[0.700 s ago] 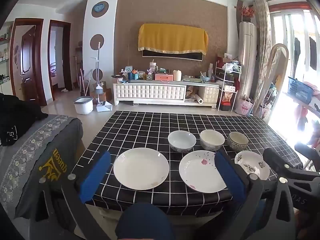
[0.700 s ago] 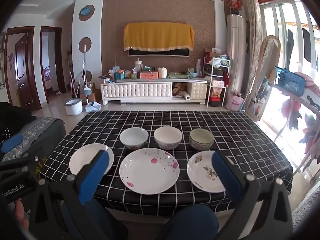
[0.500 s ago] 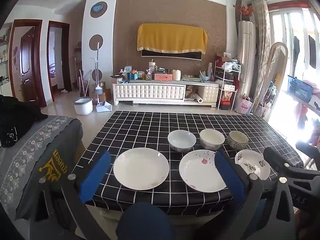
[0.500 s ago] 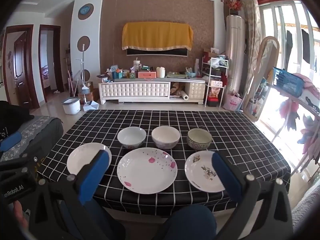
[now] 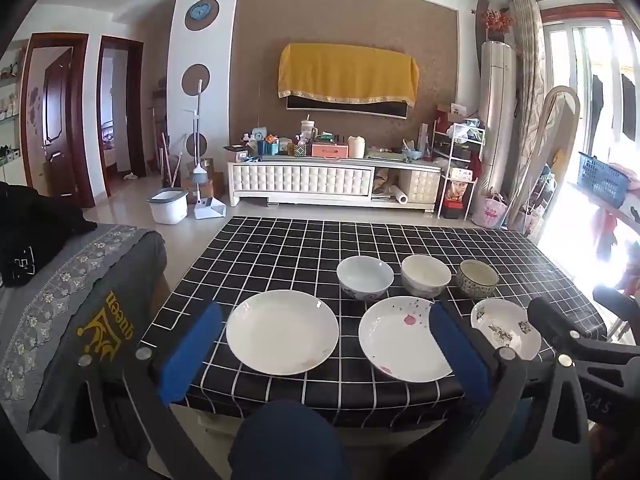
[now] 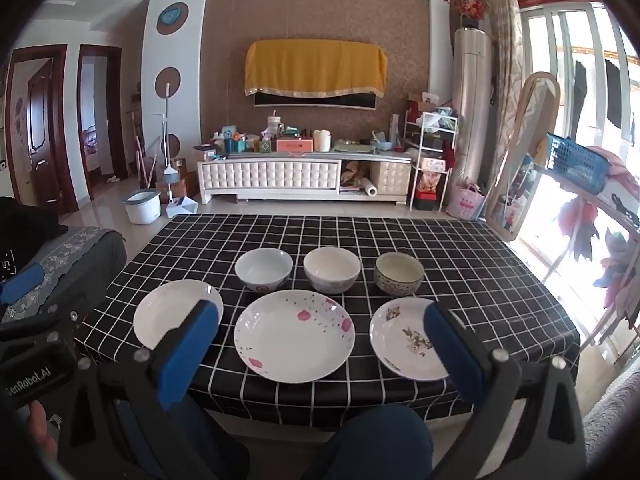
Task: Organize plates and bowls
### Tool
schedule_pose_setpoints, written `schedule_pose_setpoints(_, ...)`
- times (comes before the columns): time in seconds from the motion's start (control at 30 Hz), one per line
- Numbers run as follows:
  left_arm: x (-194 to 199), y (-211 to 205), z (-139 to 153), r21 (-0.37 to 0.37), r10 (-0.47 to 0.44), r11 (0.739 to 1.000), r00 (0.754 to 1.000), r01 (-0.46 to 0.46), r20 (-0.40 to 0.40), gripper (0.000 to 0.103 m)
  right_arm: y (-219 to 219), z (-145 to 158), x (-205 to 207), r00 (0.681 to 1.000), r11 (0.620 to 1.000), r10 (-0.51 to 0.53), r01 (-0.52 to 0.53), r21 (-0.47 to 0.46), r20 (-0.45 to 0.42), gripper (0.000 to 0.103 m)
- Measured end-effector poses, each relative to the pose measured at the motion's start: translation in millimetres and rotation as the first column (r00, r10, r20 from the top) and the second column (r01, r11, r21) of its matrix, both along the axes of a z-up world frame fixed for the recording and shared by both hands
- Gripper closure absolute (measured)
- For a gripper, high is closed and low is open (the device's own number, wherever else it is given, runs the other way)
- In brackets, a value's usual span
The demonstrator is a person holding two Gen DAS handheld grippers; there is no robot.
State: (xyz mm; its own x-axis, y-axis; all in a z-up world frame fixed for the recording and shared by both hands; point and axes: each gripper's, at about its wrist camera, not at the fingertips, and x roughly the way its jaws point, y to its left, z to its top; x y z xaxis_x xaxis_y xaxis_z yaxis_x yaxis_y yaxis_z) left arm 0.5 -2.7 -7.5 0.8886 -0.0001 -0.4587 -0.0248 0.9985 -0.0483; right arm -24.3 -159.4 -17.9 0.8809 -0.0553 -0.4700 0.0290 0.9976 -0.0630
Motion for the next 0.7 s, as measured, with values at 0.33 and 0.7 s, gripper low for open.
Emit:
schedule_pose_setpoints(0.33, -0.9, 1.1, 1.1, -0.008, -0.003, 1.000, 1.000, 0.003, -0.007, 0.000, -1.8, 2.1, -0.8, 1.000, 1.000, 0.008, -0.008, 0.021, -0.002, 0.000)
schedule_pose_setpoints(0.7, 0.3, -2.2, -2.7, 0.004, -0.009, 1.000, 1.000, 0.009, -0.024, 0.000, -0.5, 0.2, -0.4, 1.000, 1.000, 0.015, -0.015, 0.013, -0.017, 0.000)
